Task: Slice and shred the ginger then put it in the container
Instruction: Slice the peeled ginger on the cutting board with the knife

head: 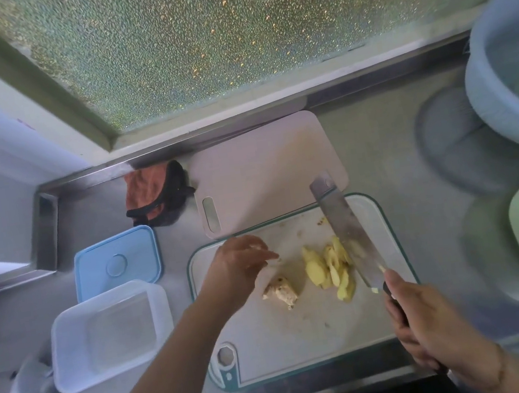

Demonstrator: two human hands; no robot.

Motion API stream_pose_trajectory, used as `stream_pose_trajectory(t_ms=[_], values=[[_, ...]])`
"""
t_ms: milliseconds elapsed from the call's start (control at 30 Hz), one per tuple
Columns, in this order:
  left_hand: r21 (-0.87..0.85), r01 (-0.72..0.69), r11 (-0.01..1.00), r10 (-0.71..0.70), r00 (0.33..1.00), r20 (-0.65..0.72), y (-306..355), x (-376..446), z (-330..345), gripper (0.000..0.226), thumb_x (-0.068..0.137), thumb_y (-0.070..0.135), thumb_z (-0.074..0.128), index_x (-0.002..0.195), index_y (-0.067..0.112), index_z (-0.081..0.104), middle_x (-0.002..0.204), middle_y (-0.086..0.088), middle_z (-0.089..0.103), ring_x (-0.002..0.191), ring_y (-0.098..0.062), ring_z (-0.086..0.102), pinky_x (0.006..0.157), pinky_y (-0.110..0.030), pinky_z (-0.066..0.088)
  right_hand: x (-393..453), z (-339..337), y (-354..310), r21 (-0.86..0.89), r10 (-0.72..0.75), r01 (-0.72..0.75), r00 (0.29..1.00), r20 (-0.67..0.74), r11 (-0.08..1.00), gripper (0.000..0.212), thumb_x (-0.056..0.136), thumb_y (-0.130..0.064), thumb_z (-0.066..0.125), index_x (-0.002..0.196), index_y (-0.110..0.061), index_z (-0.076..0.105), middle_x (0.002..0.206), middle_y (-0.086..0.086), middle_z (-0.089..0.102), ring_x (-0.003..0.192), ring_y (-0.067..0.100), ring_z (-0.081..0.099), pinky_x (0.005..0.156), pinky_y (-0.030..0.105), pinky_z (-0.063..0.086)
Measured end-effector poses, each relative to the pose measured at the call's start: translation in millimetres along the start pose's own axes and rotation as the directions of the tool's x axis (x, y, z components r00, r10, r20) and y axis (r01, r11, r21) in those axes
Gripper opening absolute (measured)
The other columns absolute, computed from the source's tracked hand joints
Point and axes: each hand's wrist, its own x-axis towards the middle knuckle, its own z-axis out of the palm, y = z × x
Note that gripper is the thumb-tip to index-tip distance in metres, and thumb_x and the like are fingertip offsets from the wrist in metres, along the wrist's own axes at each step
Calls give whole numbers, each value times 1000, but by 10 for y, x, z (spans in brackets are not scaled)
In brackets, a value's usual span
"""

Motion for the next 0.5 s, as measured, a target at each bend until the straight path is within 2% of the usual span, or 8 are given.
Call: stream_pose_trajectory(t_ms=[67,133,367,500], values=[[19,-148,989,143,979,147,13,60,-26,27,79,3,82,94,26,83,98,3,73,82,-21,64,75,-29,52,-13,13,-7,0,-7,7,1000,6,1000,55,86,-61,37,64,-11,35,51,9,20,38,11,18,41,21,19],[30,-232,972,219,950,222,-5,108,-29,22,84,12,79,97,29,82,101,5,72,83,-21,63,74,-29,48,-22,9,-7,3,-20,20,1000,1,1000,55,86,-59,36,64,-9,34,51,9,20,37,11,19,41,19,19],[74,-304,950,287,941,176,-63,138,48,13,79,18,86,90,24,81,95,4,71,79,-21,63,70,-35,52,-35,-29,43,58,-15,19,997,-70,998,61,82,-63,37,63,-6,28,52,9,18,39,10,18,44,22,17],[129,-362,923,347,930,120,-100,144,78,25,74,2,86,89,20,79,92,4,72,75,-22,63,70,-33,50,-58,-42,47,80,-11,18,996,-84,997,56,78,-67,39,57,-15,33,50,9,19,39,10,18,44,23,18]])
